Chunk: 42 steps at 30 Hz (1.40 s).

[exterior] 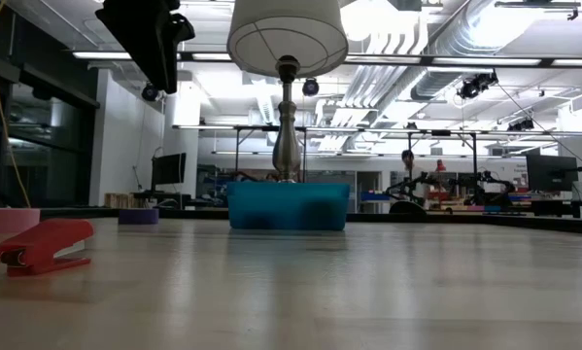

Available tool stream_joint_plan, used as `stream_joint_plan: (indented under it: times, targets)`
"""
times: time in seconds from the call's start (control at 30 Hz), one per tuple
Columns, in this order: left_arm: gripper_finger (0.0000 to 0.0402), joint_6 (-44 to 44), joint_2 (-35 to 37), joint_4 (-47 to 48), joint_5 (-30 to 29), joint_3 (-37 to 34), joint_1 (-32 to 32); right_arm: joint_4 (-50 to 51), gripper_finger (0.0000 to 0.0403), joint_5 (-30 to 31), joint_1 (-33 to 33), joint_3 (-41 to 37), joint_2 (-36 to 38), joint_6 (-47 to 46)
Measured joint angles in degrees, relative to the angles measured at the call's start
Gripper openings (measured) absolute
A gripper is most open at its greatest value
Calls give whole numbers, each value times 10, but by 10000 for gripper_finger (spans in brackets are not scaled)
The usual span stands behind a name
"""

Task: Pick and place Stapler, Stapler remover, tape
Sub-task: Put the top red stapler into the left transparent bin

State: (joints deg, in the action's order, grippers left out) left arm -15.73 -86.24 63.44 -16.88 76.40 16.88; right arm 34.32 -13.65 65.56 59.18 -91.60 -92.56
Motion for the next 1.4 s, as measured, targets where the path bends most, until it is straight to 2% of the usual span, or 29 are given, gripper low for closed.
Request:
stream_joint_plan:
  times: [0.13,0.27,0.4,0.8,1.03,1.27,1.4]
  targets:
    - [113,1,0,-1,-1,0,0,11,252,2,-2,0,-8,-87]
    - [113,8,0,-1,-5,0,0,20,252,2,-11,0,-15,-125]
    - [113,11,0,-1,-6,0,0,25,252,1,-23,0,-26,-127]
    - [113,11,0,0,-4,0,0,24,252,-61,-51,0,-73,-146]
    - [113,11,0,0,-4,0,0,31,250,-55,-51,0,-75,-177]
    - [113,11,0,1,-2,0,0,25,222,-96,-52,0,-94,-187]
    - [113,11,0,1,-2,0,0,21,208,-96,-52,0,-99,-194]
